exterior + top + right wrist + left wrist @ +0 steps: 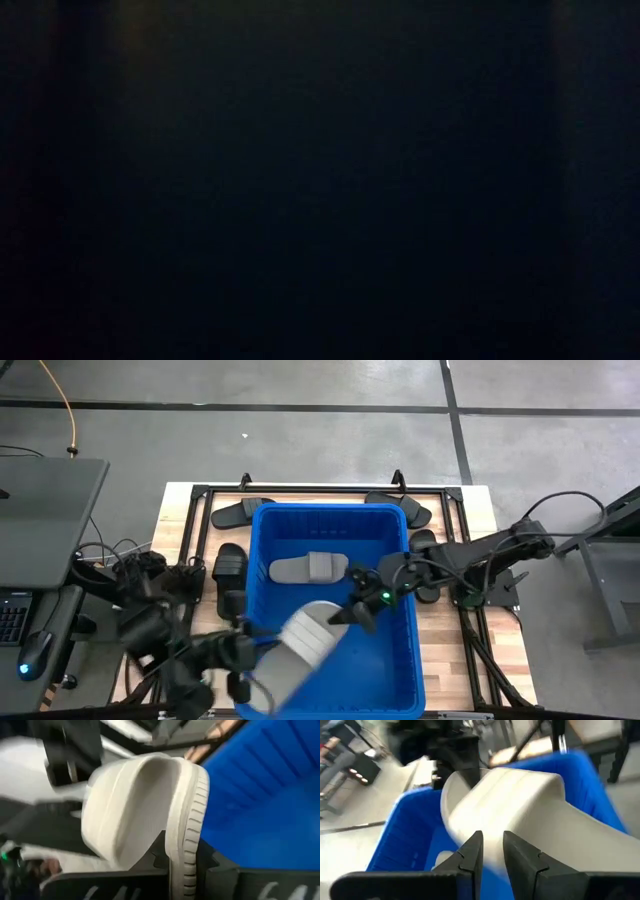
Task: Pick and place slides into bin
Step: Put the gray slipper into the blue bin
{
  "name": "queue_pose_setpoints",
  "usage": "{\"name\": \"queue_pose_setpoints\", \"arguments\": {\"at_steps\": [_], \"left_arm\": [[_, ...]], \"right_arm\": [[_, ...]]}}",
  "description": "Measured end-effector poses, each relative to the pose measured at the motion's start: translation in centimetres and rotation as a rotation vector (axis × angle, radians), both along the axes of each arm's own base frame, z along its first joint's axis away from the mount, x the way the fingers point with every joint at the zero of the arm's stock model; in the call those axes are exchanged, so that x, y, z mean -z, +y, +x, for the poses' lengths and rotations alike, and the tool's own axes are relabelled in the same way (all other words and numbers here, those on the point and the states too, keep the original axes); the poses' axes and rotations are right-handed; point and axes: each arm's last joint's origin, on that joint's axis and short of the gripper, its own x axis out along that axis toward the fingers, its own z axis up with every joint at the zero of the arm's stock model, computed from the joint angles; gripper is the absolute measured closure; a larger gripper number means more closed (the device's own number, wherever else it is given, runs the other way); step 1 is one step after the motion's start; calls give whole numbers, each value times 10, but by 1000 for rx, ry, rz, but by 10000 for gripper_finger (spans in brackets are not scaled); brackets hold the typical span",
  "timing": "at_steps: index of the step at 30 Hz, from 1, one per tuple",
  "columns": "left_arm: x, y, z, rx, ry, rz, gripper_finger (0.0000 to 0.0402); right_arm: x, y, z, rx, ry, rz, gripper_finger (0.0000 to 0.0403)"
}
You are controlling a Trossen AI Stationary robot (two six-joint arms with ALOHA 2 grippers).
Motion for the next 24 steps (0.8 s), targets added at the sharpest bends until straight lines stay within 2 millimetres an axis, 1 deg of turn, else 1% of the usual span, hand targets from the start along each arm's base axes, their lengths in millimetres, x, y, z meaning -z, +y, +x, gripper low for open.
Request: {"name": "queue_pose_setpoints", "arguments": {"at_steps": [3,5,7,10,13,16,19,21,24], "left_arm": [[-3,-14,-14,-14,-78,2,334],[-2,-23,-22,-23,-120,-9,334],[2,-30,-26,-31,-149,-19,334],[5,-41,-28,-72,-245,-49,334],[16,-52,-17,-106,-317,-103,333],[35,-67,-5,-105,-357,-169,333],[57,-83,7,-121,-443,-262,333],[75,-92,14,-88,-458,-278,333],[96,-94,28,4,-471,-306,336]], "right_arm": [[-5,-2,-17,17,31,-49,398],[-7,-5,-26,45,52,-81,398],[-12,-9,-33,88,40,-101,398],[-19,-13,-41,121,16,-110,398],[-22,-16,-47,142,12,-138,398],[-21,-17,-49,145,29,-164,398],[-20,-17,-49,137,37,-182,398],[-20,-15,-50,117,31,-187,398],[-20,-14,-50,88,25,-194,398]]}}
